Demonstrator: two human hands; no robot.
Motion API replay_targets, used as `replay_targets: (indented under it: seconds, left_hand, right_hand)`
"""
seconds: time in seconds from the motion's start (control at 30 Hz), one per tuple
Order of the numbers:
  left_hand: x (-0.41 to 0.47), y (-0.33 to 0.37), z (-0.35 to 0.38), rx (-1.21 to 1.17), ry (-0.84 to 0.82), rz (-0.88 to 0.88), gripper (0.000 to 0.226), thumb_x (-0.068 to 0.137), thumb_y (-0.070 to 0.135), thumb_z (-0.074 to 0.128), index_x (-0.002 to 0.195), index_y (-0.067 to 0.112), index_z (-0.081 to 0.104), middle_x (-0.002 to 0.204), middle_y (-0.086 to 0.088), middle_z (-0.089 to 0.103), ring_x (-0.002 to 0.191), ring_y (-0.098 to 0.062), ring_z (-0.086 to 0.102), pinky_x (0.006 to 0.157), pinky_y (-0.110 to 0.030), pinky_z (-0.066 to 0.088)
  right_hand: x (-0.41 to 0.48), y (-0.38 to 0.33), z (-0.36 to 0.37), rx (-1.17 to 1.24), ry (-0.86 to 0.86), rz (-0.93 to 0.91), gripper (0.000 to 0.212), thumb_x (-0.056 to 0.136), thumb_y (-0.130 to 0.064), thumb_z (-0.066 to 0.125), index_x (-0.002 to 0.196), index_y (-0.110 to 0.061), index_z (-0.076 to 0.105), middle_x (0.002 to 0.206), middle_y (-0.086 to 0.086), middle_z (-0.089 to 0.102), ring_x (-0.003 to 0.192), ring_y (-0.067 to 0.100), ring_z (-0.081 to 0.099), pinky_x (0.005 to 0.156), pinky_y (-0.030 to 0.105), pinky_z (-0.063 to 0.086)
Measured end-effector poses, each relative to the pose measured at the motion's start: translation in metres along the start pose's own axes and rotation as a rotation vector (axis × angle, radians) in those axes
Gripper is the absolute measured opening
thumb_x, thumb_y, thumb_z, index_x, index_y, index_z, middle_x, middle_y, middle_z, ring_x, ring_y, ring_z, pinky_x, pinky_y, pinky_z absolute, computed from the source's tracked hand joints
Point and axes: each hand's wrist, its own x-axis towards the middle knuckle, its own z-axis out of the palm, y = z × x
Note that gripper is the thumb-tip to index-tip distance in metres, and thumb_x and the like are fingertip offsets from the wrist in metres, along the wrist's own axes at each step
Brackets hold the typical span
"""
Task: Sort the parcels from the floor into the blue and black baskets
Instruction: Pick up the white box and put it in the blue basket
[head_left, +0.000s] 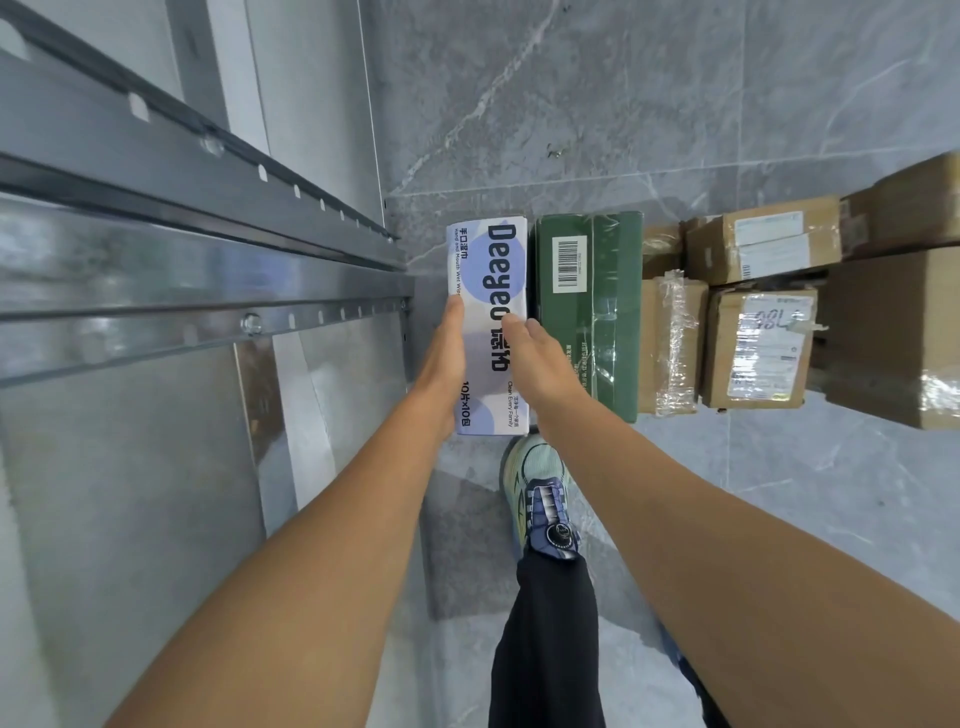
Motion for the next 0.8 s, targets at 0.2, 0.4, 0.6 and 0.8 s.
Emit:
replay_targets:
  seconds: [0.2,0.4,0.6,0.8]
  left_hand:
    - [-0.004,-0.002,-0.003,-0.053,-0.018,0.003,0.049,0.11,0.058,0.024,0.1,0.039,0.067,0.071,0.015,0.077,0.059,-0.001,0.072,0.043,-0.014,0.048]
    - [-0.035,-0.004,-0.016,-0.102,-0.007,0.049,0.056,0.108,0.064,0.023,0.117,0.037,0.072,0.096,0.006,0.081,0.081,-0.013,0.078,0.052,-0.019,0.054]
    - [-0.126,0.023,-0.01,-0.159,0.057,0.126,0.055,0.11,0.058,0.022,0.117,0.032,0.07,0.081,0.013,0.079,0.067,-0.001,0.074,0.046,-0.014,0.05]
    - [-0.241,0.049,0.018,-0.183,0.082,0.217,0.062,0.106,0.068,0.022,0.131,0.035,0.069,0.099,0.014,0.08,0.079,0.004,0.074,0.062,-0.022,0.054]
  right_hand:
    - [0.0,-0.001,0.006,0.128,-0.033,0.046,0.073,0.109,-0.055,0.039,0.169,-0.024,0.01,0.174,-0.002,0.019,0.158,0.023,0.024,0.124,0.045,0.024]
    - [-0.037,-0.01,0.007,0.119,-0.083,-0.009,0.073,0.11,-0.055,0.038,0.169,-0.022,0.01,0.175,-0.004,0.016,0.159,0.02,0.021,0.125,0.042,0.022]
    - [-0.115,-0.035,-0.019,0.096,-0.11,-0.1,0.071,0.109,-0.057,0.037,0.169,-0.026,0.015,0.173,-0.005,0.023,0.158,0.019,0.025,0.127,0.044,0.022]
    - [-0.224,-0.068,-0.079,0.024,-0.132,-0.222,0.071,0.107,-0.062,0.038,0.168,-0.029,0.021,0.172,-0.009,0.024,0.157,0.017,0.026,0.128,0.047,0.022]
